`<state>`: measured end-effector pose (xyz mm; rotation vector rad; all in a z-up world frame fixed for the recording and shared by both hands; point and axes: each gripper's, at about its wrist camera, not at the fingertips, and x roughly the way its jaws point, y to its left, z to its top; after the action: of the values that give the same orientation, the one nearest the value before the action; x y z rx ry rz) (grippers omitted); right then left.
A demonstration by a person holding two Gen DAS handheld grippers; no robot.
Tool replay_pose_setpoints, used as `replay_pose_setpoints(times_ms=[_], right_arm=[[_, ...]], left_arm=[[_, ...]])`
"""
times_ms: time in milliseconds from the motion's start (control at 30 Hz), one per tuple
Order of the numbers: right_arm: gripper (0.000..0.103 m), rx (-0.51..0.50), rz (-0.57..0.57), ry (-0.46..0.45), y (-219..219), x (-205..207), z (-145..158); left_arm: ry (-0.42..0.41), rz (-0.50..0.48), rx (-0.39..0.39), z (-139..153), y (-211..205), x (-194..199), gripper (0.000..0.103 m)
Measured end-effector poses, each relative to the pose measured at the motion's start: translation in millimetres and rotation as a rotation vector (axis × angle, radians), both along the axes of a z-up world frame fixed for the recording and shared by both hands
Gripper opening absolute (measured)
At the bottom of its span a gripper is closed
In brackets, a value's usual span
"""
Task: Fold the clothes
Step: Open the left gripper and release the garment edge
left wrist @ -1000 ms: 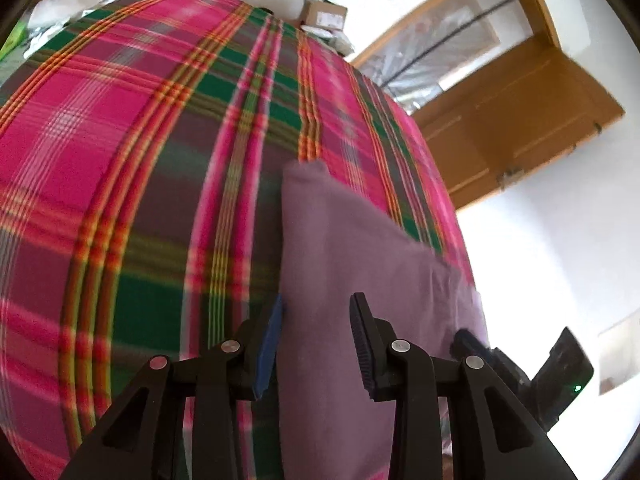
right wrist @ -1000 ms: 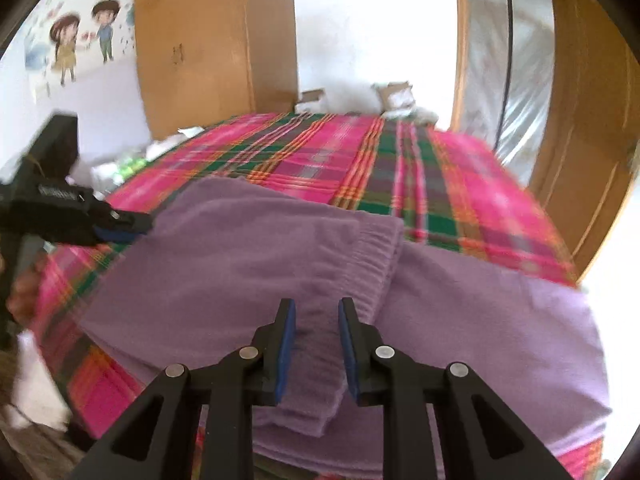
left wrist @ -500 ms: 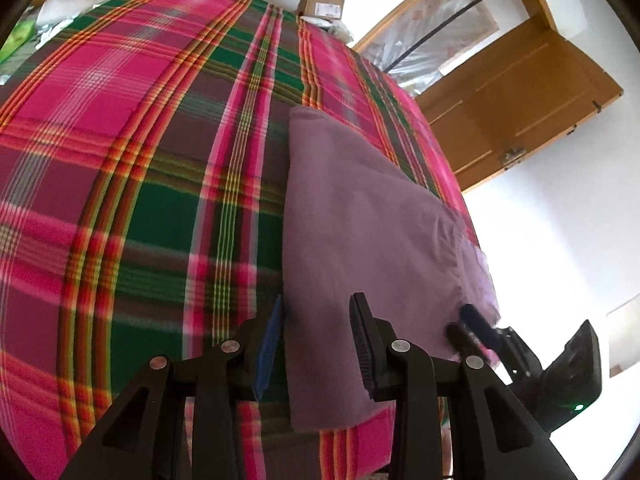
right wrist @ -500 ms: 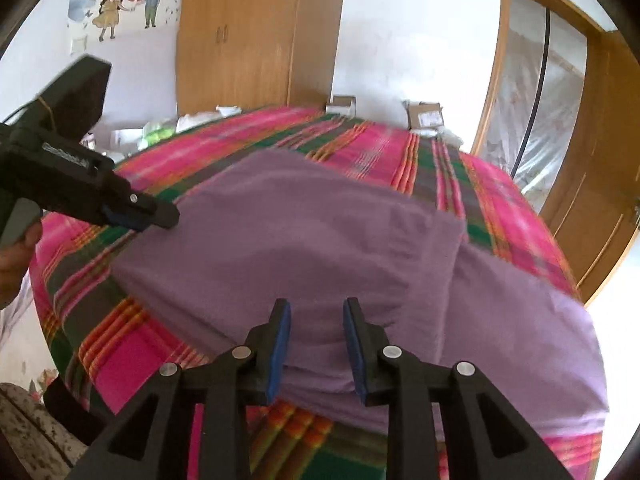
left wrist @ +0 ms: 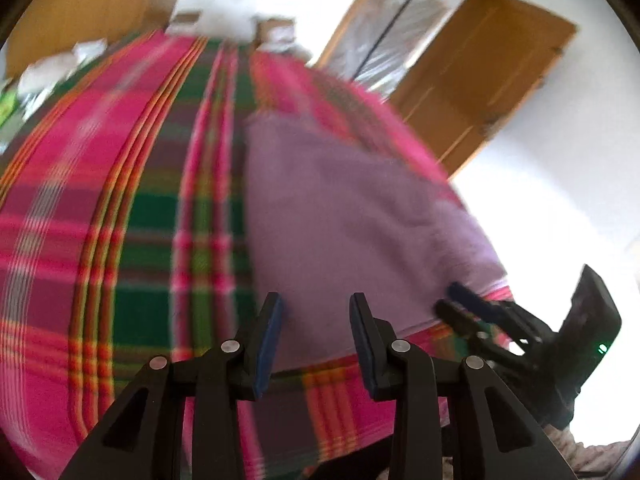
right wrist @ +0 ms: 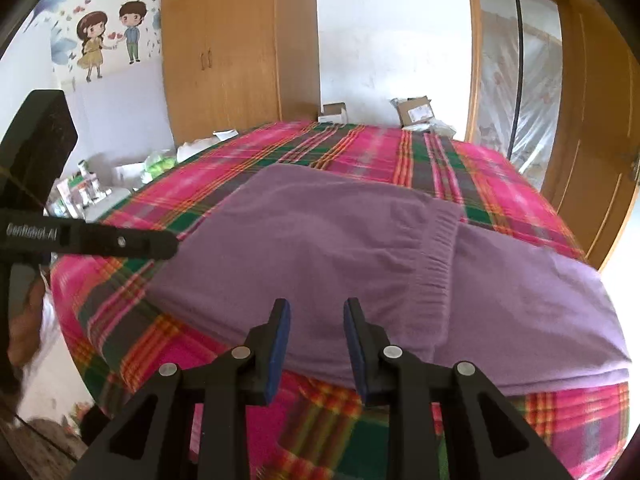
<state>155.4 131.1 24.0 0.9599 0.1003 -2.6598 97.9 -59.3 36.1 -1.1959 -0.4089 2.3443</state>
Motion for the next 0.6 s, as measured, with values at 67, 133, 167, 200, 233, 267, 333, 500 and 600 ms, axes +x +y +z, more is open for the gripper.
replay_pose_setpoints(times_ms=[67, 133, 167, 200, 233, 267, 333, 500, 600], right_arm=[[0.028, 0.003, -0.002, -0.027, -2, -4, -7], [0.028, 0.009, -0.01, -0.048, -3, -5, -14], [0.028, 0.007, -0.005, -0.042, -3, -2, -15], [0.028, 0.007, 0.0, -0.039, -2, 1, -15], [0.028, 0.012, 0.005, -0.044, -2, 2, -15], [0.028, 0.014, 0.008, -0.048, -1, 1, -13], [0.028, 0.007, 0.013, -0.053, 0, -4, -8], [0.028, 0.011, 0.004, -0.036, 4, -37, 12], [0.028, 0.007, -0.027, -0.075, 10, -64, 19]], left_arm=[[0.024, -0.023, 0.013, 4, 6, -1, 0.036], [0.003, -0.05, -0.008, -3, 16, -5, 0.036], [-0.012, -0.063, -0.025, -8, 23, -7, 0.036], [-0.026, -0.073, -0.043, -13, 26, -7, 0.036], [-0.026, -0.086, -0.052, -16, 27, -6, 0.036], [-0.021, -0.092, -0.056, -16, 26, -6, 0.036], [-0.022, -0.107, -0.053, -16, 23, -5, 0.036], [-0.023, -0.159, -0.081, -12, 21, -1, 0.036], [-0.018, -0.192, -0.086, -5, 24, -13, 0.036]])
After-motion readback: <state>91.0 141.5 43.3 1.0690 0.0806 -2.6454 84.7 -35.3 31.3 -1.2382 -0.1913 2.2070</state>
